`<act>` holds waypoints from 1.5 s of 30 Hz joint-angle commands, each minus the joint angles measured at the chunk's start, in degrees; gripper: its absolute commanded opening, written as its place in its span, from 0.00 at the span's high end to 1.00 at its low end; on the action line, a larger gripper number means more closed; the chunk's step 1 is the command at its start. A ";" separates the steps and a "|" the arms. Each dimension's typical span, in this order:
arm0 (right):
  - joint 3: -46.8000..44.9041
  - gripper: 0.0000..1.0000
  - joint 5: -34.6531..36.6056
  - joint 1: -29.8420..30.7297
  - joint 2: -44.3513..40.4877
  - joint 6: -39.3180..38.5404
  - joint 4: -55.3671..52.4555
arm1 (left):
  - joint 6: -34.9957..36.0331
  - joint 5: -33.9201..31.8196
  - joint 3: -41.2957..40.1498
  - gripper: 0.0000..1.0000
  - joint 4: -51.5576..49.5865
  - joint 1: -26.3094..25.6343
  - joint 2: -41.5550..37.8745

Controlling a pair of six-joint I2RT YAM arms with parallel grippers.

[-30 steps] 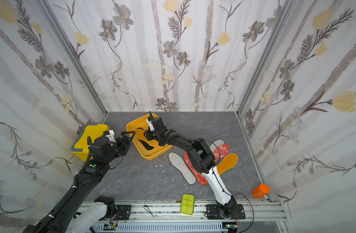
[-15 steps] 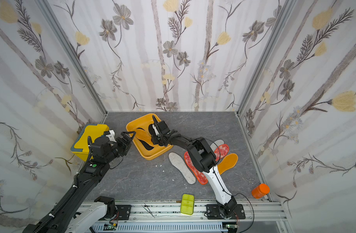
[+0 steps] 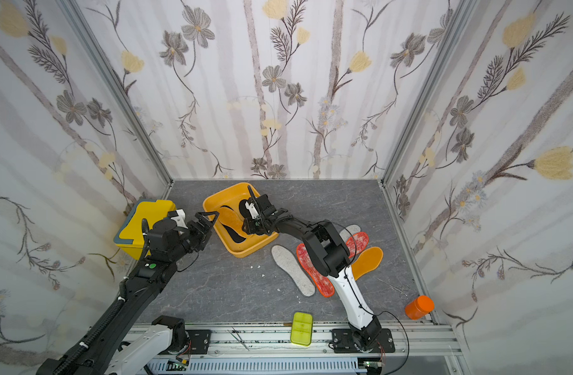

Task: Put the insoles into the storage box
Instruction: Place the insole in the storage box.

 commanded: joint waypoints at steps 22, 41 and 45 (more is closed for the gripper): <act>-0.52 0.51 -5.44 0.09 -1.06 0.06 1.56 | -0.34 0.04 -0.32 0.00 1.66 0.12 -0.24; -0.52 0.49 -5.67 0.45 0.38 -1.42 1.58 | -0.60 0.48 -0.38 0.00 1.88 0.05 0.83; -0.52 0.49 -6.38 0.67 0.26 -1.21 1.77 | -0.59 0.47 -0.47 0.00 1.88 0.09 0.79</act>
